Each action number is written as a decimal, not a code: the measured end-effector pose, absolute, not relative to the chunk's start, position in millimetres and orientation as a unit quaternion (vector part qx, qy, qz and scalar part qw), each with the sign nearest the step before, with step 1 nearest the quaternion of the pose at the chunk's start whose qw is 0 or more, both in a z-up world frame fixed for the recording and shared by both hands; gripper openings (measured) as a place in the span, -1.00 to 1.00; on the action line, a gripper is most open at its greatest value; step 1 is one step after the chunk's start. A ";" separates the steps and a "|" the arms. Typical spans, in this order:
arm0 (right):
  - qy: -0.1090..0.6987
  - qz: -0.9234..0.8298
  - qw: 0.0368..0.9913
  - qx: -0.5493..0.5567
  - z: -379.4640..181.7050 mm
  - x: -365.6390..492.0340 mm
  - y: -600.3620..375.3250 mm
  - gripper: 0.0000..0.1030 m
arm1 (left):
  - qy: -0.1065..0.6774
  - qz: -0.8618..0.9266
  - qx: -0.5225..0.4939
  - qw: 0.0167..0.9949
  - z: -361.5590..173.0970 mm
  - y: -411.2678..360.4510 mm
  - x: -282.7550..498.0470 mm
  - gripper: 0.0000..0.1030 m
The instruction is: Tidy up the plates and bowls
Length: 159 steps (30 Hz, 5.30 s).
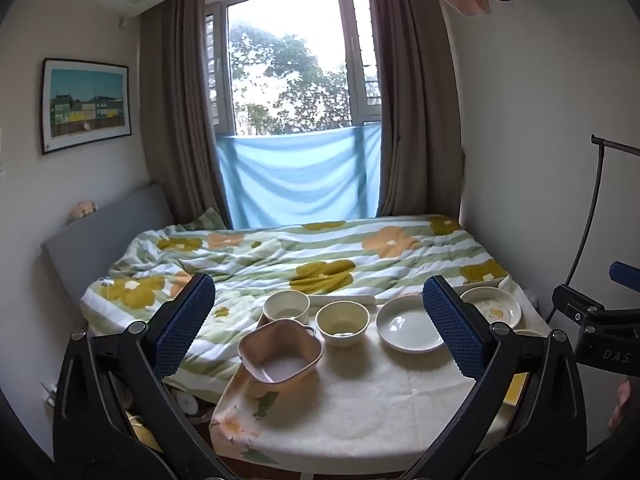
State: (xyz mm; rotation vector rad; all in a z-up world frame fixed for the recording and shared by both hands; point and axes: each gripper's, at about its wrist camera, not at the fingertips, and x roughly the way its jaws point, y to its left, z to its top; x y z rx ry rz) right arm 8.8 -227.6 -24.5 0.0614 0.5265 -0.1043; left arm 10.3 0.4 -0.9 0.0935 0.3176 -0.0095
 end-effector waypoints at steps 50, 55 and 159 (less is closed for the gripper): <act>0.262 -0.053 0.963 0.030 -27.6 18.9 -225.4 0.99 | 0.185 0.004 0.038 0.982 -7.9 0.8 18.3 1.00; 0.262 -0.053 0.963 0.030 -27.8 19.0 -226.0 0.99 | 0.185 0.004 0.038 0.982 -8.4 0.7 18.3 1.00; 0.471 -0.089 0.826 0.296 -270.3 60.5 -453.8 -0.67 | 0.553 -0.391 0.155 0.719 -284.0 -271.5 215.0 -0.60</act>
